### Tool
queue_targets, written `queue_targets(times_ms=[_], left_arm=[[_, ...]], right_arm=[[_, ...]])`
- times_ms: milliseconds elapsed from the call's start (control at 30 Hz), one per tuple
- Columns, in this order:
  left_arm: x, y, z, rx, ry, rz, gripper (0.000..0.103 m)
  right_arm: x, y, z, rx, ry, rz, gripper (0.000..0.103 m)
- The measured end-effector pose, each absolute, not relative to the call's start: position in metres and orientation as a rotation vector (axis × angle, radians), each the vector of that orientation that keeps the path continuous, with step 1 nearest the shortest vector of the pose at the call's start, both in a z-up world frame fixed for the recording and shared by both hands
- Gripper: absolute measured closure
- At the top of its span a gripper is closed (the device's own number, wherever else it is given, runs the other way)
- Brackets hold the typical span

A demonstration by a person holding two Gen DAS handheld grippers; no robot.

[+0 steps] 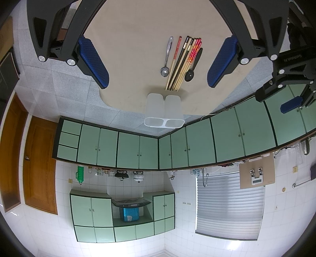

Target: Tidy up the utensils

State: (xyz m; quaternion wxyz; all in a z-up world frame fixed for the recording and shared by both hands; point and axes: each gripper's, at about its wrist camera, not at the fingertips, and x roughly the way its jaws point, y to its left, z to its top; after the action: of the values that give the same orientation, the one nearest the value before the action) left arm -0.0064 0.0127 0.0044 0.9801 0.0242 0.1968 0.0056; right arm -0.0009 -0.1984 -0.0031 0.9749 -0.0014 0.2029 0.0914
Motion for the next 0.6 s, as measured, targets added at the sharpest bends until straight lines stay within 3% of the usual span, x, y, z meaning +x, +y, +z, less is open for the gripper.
queue_targets(times_ms=[600], left_arm=[[-0.0037,0.0186,0.0065,0.052,0.406,0.018,0.005]], right_arm=[[0.0018,-0.198,-0.0096,0.001,0.42,0.179,0.006]])
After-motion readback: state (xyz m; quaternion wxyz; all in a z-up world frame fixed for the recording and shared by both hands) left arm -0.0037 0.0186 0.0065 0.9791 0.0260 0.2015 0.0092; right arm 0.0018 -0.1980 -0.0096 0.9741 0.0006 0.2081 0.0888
